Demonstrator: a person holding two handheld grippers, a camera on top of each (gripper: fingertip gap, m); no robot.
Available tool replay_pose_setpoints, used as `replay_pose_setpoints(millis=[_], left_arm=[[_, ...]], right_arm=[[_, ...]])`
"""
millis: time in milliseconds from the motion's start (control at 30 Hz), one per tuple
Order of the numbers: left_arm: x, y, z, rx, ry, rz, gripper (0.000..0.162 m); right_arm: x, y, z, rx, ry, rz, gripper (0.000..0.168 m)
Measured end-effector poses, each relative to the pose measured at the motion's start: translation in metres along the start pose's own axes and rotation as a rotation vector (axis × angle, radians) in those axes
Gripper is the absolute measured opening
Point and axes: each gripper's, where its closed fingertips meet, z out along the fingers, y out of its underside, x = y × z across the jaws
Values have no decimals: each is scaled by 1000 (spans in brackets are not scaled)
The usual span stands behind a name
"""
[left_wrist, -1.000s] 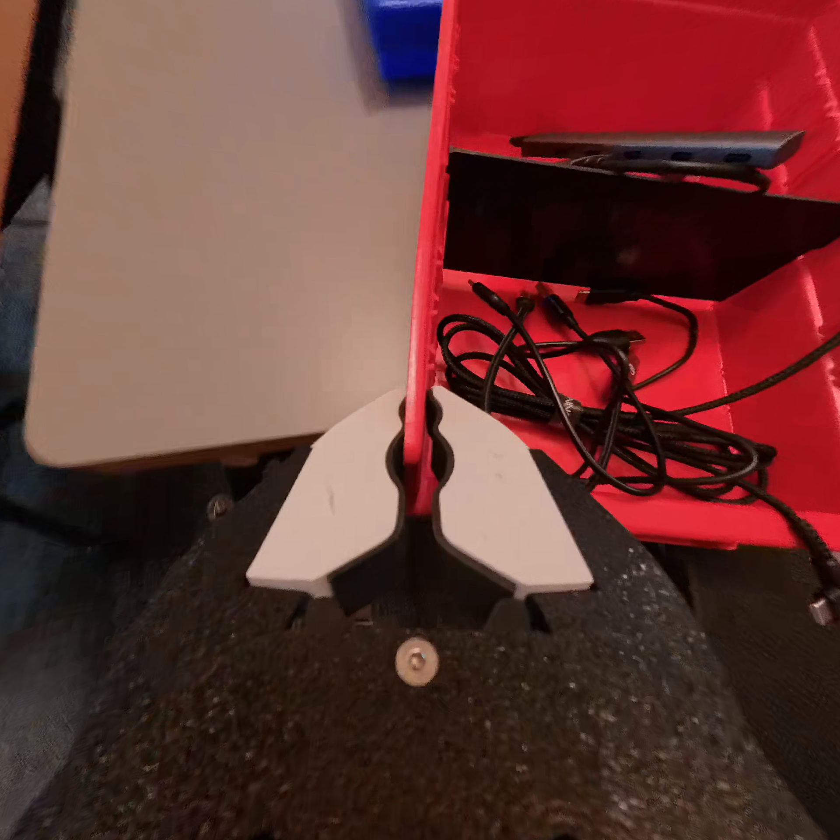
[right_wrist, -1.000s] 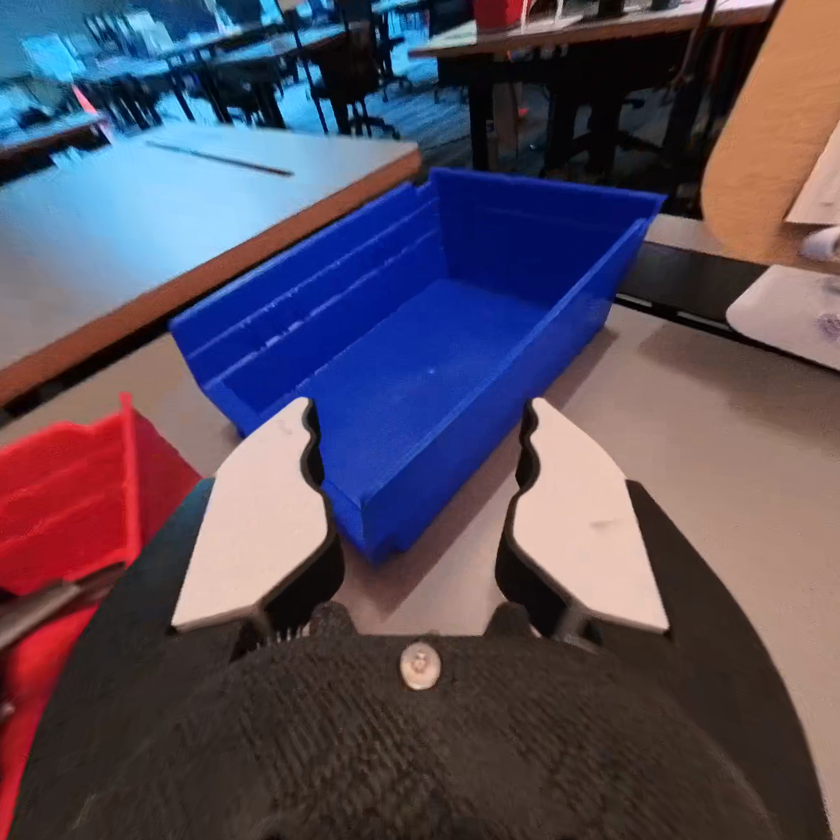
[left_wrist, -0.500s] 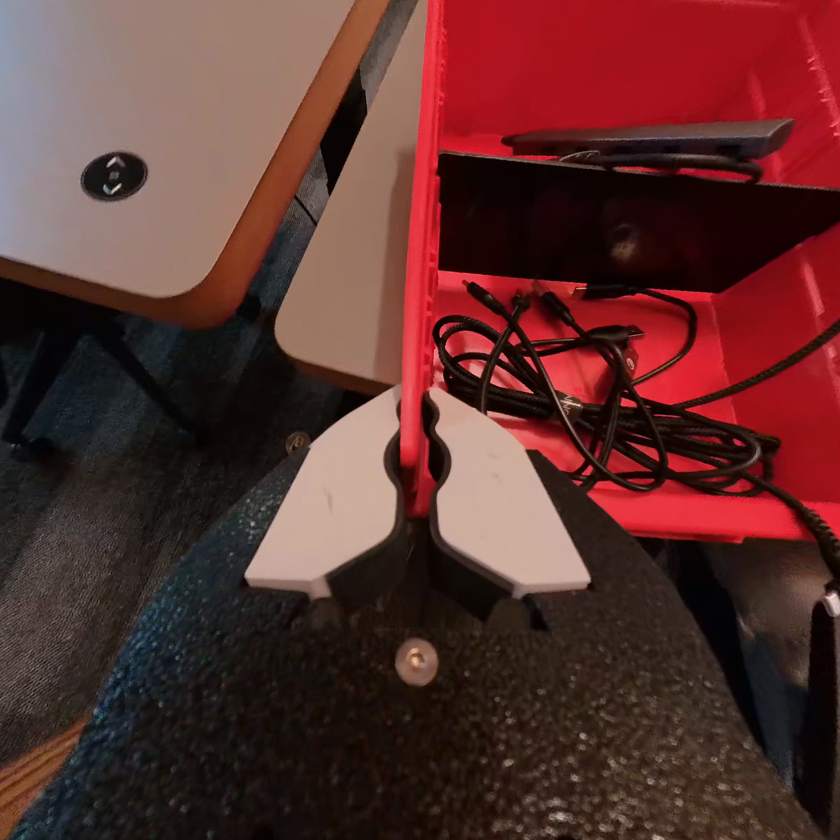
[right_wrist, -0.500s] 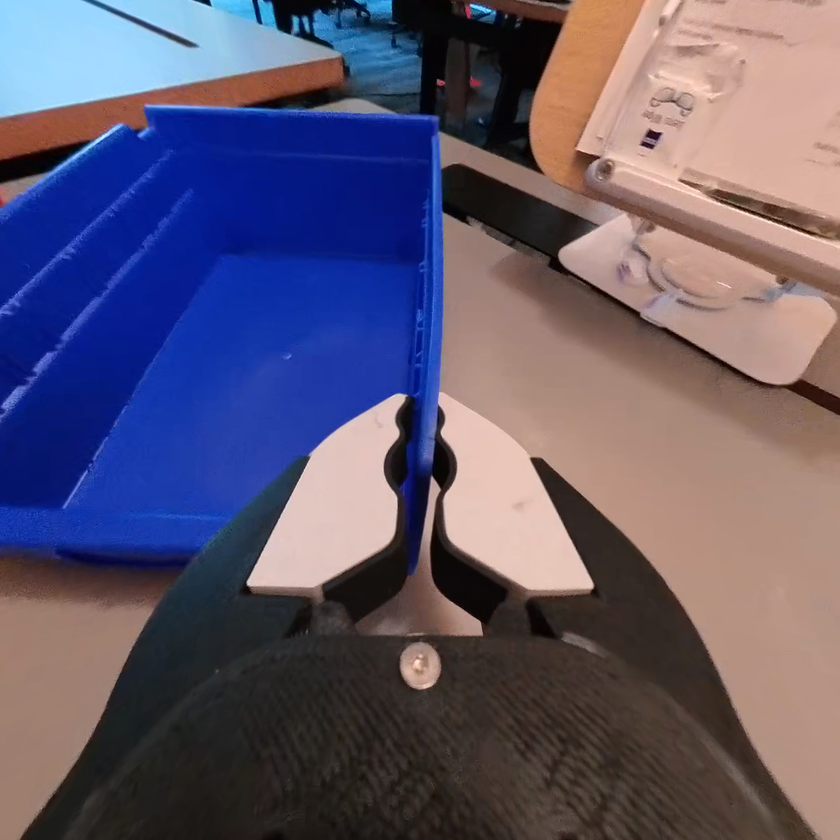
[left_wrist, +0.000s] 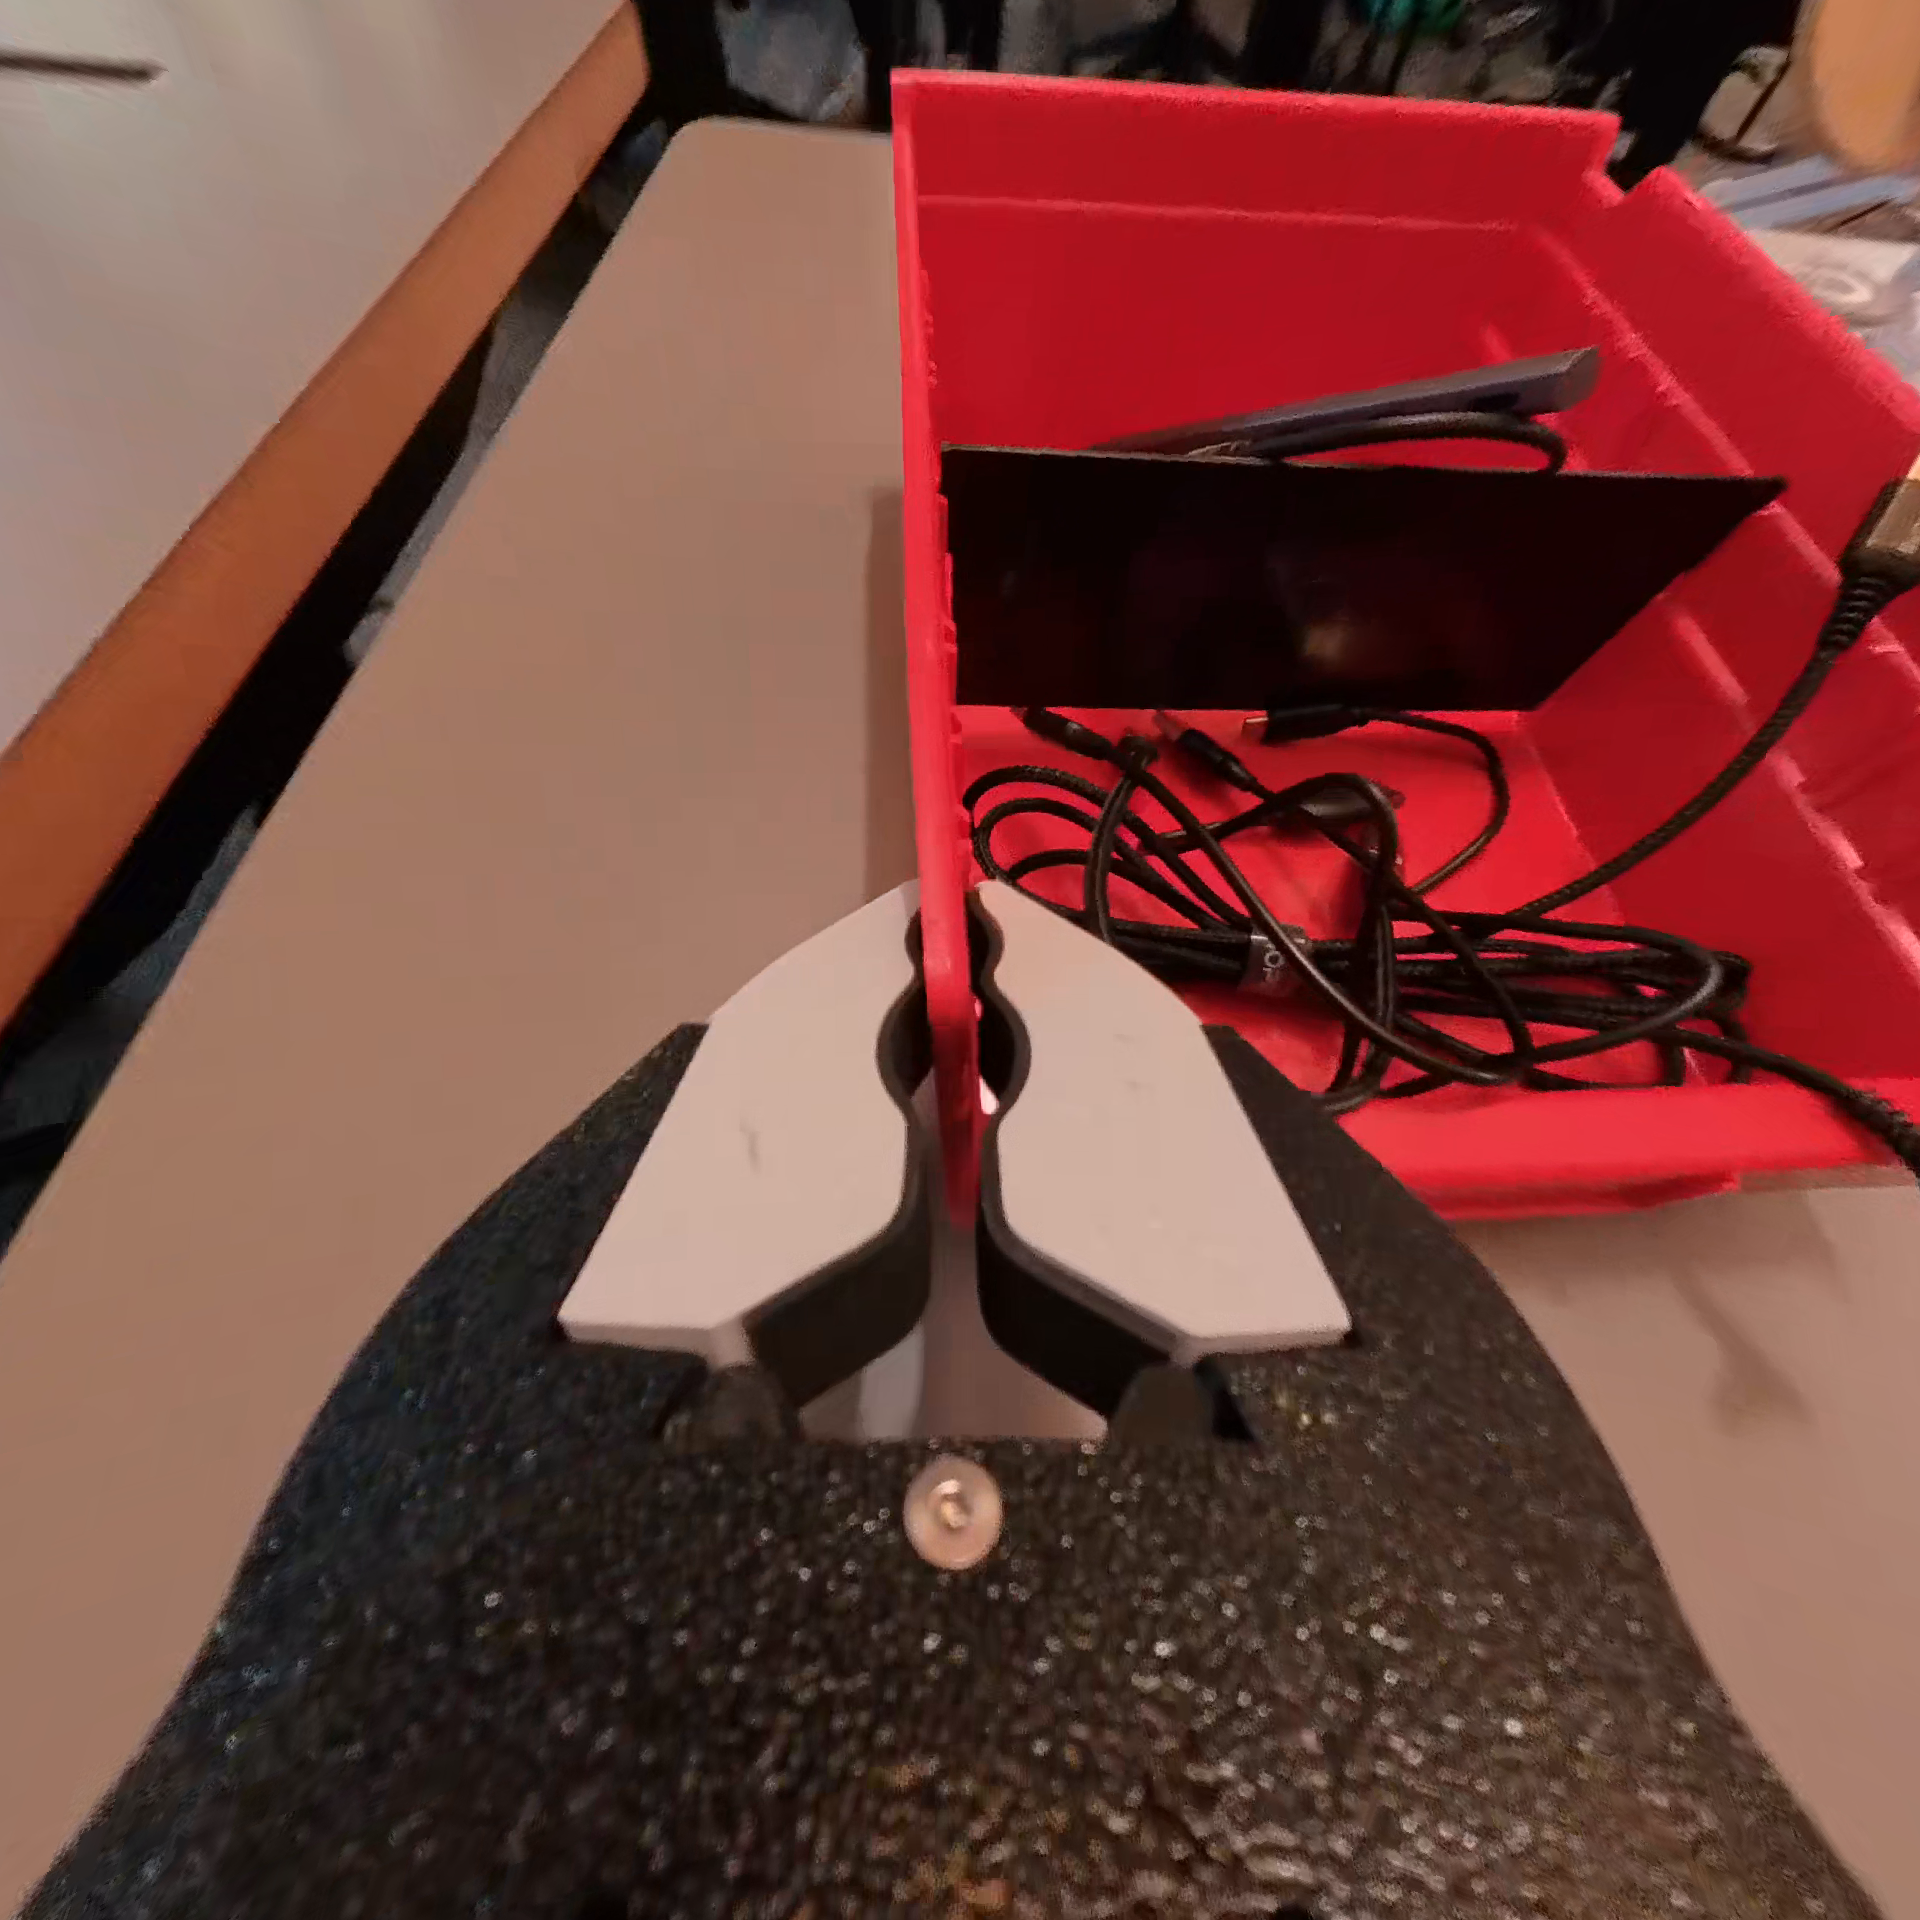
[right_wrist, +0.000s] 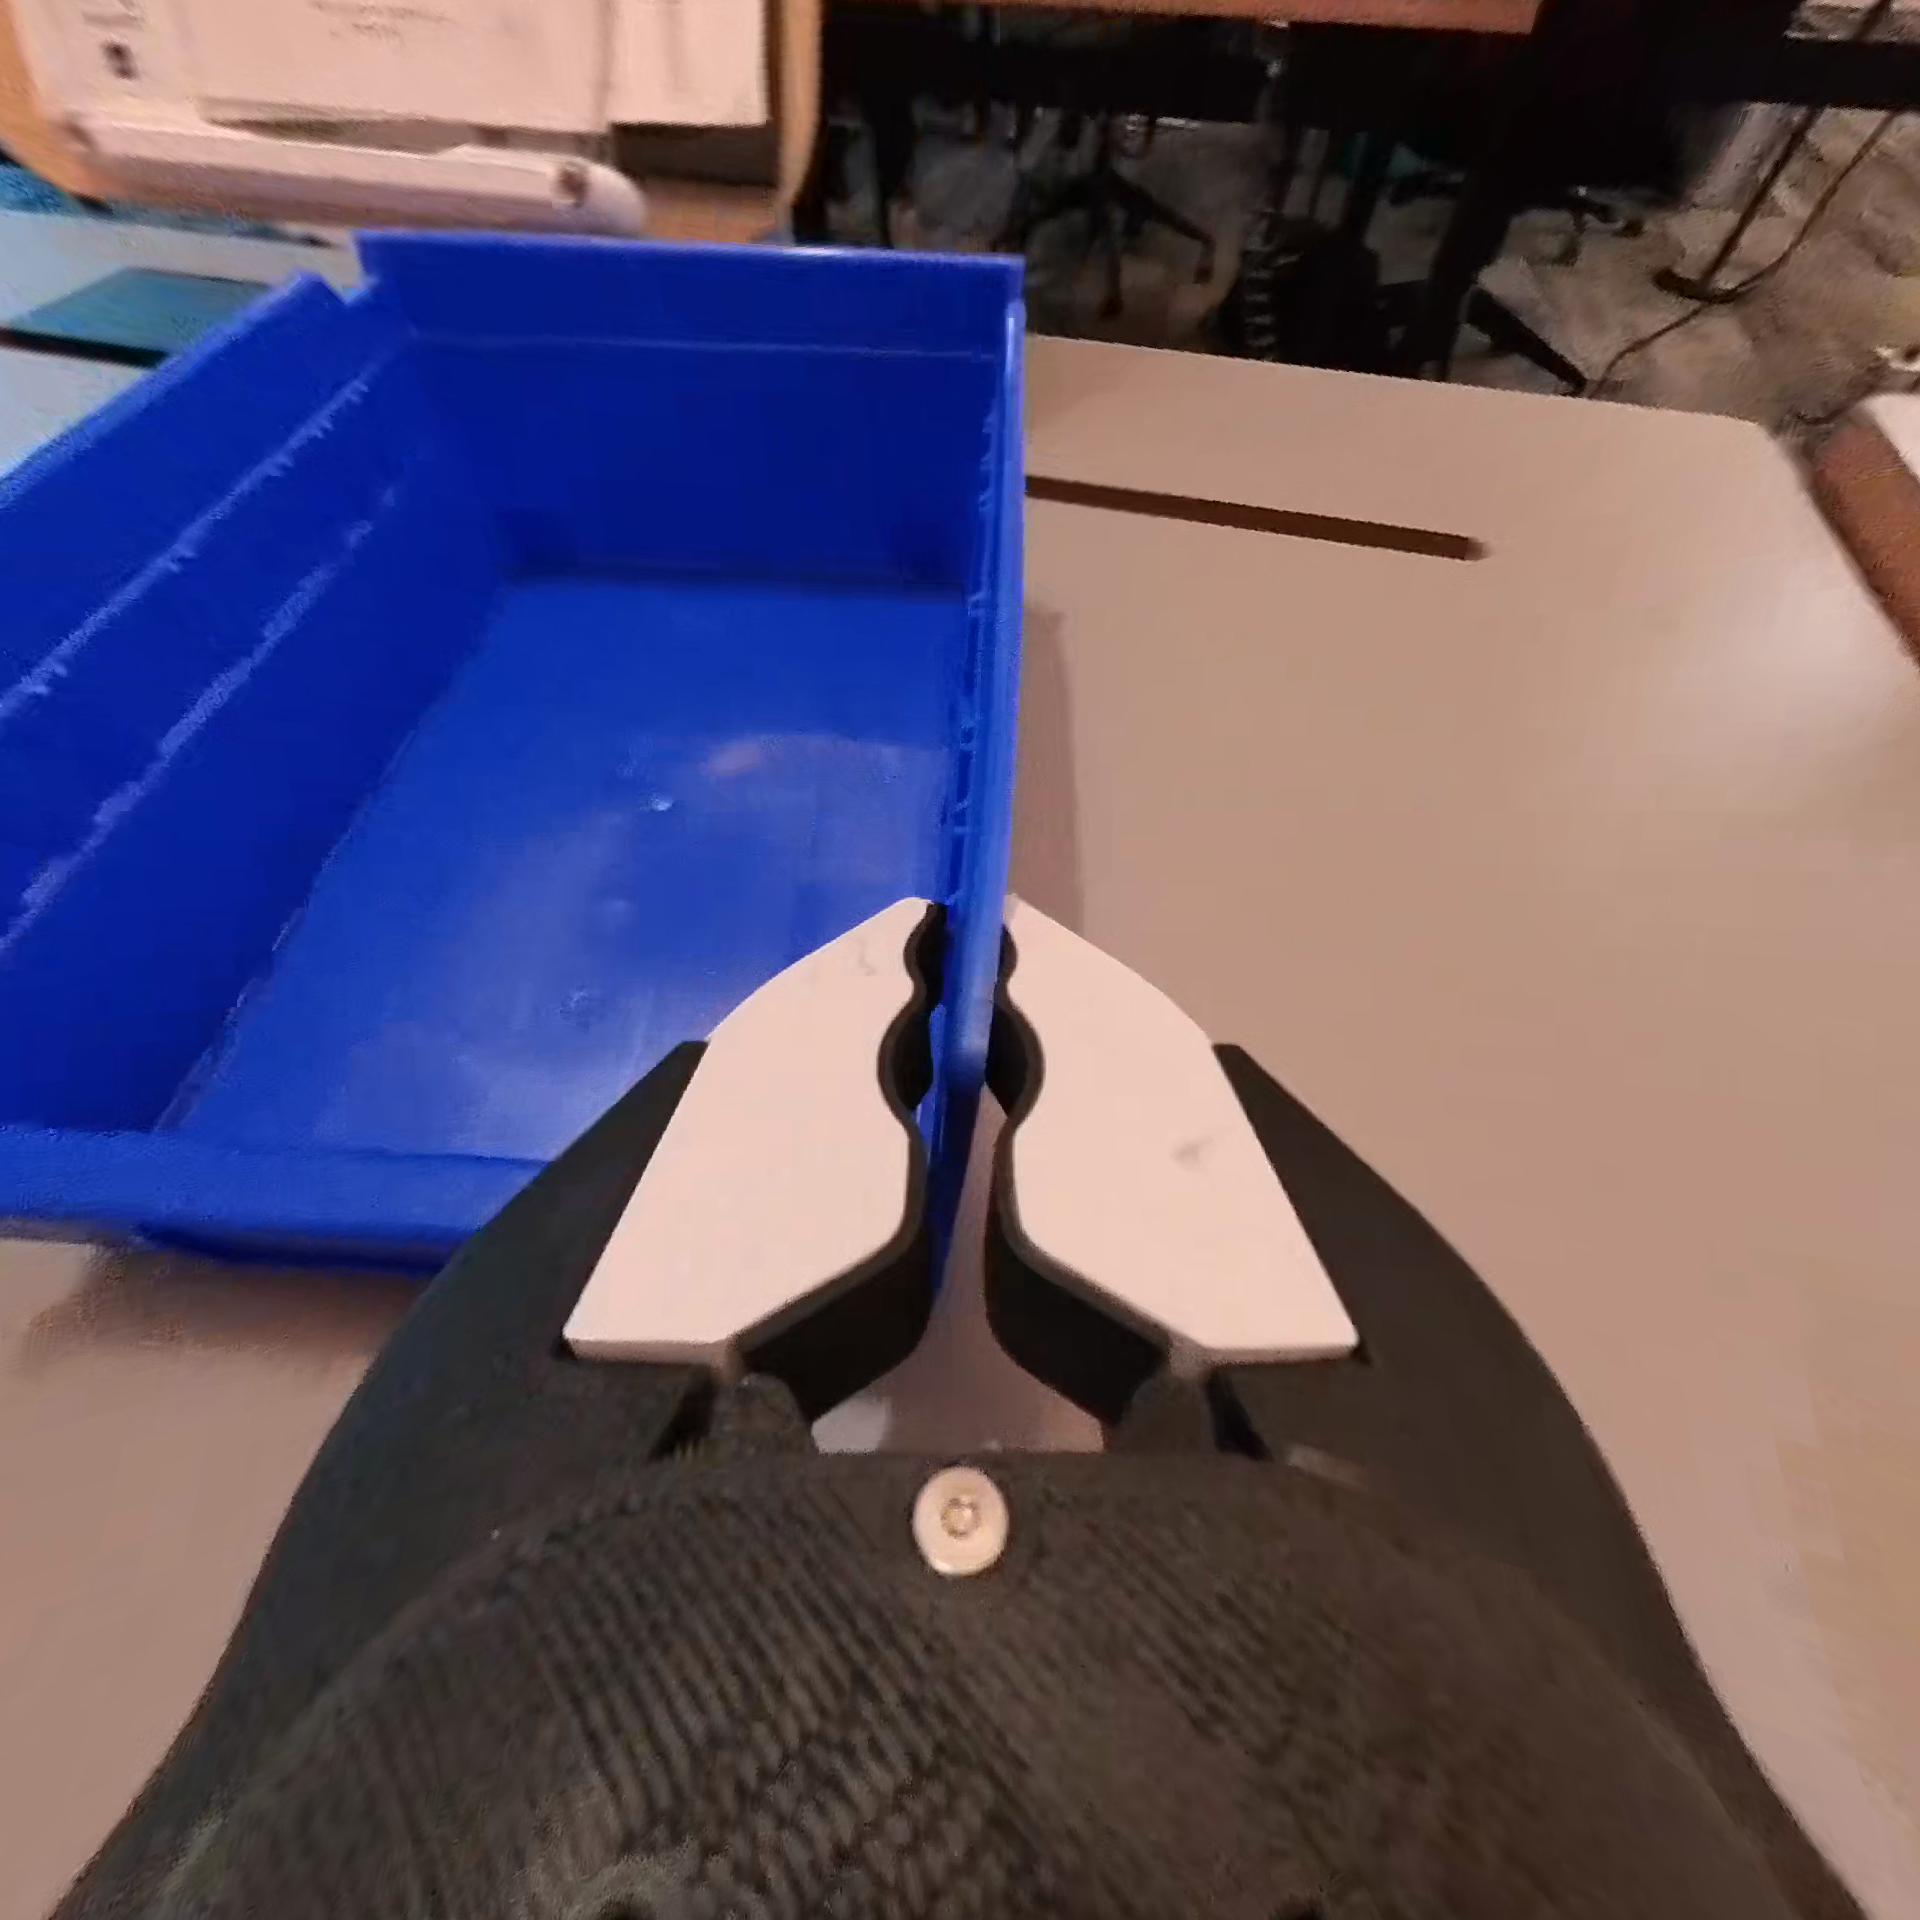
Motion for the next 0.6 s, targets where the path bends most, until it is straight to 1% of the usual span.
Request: replay_pose_setpoints(millis=[100, 200, 300, 400, 433, 467, 500, 533, 600], left_arm=[[27, -19, 39, 6, 26, 27, 3], [49, -32, 65, -5, 35, 42, 3], [64, -40, 81, -10, 34, 45, 3], [71, -42, 86, -9, 24, 54, 3], [72, -42, 86, -14, 25, 81, 4], [72, -42, 85, -28, 28, 128, 10], [69, -44, 82, -42, 11, 183, 25], [63, -51, 76, -34, -30, 242, 36], [61, -80, 59, 54, -84, 387, 43]], right_arm=[[42, 0, 1, -8, 106, -18, 6], [71, -1, 6, -12, 161, -5, 5], [89, -4, 13, -12, 190, 7, 6], [91, -6, 16, 0, 178, 3, 7], [89, -7, 15, 11, 160, 8, 10], [82, -8, 13, 25, 120, 25, 22], [75, -10, 10, 42, 81, 42, 36], [71, -14, 5, 71, 69, 53, 45], [68, -33, -7, 139, 76, 35, 55]])
